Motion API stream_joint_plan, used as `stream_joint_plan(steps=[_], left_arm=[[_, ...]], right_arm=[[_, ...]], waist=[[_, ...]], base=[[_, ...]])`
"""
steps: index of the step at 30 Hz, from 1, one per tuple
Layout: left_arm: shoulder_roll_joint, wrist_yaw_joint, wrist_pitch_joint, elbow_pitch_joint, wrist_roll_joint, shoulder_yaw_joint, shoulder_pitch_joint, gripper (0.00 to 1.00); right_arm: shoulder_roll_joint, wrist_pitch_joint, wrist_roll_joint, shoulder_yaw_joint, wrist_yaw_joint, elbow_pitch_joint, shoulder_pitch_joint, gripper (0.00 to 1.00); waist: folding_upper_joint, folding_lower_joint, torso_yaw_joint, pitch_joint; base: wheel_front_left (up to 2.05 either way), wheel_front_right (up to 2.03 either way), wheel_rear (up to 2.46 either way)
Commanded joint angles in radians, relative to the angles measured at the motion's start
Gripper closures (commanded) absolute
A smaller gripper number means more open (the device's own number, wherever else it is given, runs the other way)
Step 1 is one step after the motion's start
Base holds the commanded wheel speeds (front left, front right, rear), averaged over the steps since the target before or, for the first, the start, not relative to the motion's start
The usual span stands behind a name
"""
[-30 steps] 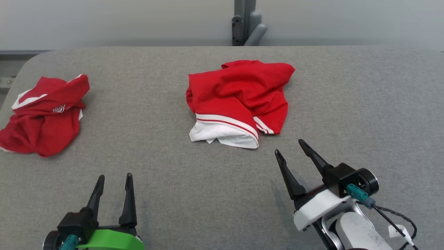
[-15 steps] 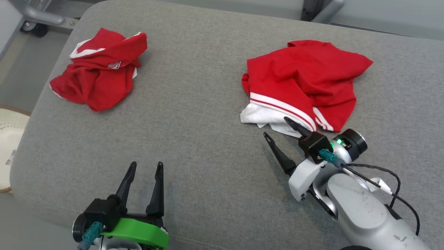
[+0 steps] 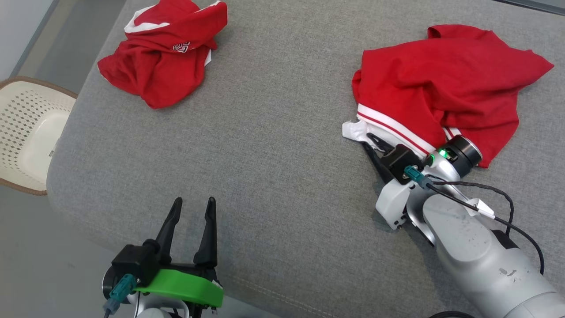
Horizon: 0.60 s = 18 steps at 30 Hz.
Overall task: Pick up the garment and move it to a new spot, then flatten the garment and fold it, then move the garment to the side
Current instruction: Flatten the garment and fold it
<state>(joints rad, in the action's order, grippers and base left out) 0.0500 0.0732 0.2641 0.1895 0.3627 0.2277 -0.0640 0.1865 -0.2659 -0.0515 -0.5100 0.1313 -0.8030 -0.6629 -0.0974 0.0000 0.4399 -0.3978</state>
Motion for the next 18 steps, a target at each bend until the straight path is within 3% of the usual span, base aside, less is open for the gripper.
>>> stream_joint_plan(steps=[1,6,18], left_arm=[[0.001,-0.002,0.000,0.001,0.002,-0.003,-0.014,0.00],[0.001,0.006,0.000,0.007,-0.008,-0.013,-0.019,0.00],[0.002,0.031,0.000,0.048,-0.037,-0.015,0.016,0.00]], right_arm=[[0.002,0.004,-0.006,-0.001,-0.001,-0.019,0.013,1.00],[-0.015,0.002,0.016,0.019,-0.001,0.049,0.013,1.00],[-0.070,0.001,0.166,-0.030,-0.001,0.416,-0.096,1.00]], waist=[[-0.0001,0.0000,-0.004,-0.001],[-0.0001,0.0000,-0.030,0.016],[-0.0001,0.0000,-0.100,0.118]], base=[[0.00,0.00,0.00],[0.00,0.00,0.00],[0.00,0.00,0.00]])
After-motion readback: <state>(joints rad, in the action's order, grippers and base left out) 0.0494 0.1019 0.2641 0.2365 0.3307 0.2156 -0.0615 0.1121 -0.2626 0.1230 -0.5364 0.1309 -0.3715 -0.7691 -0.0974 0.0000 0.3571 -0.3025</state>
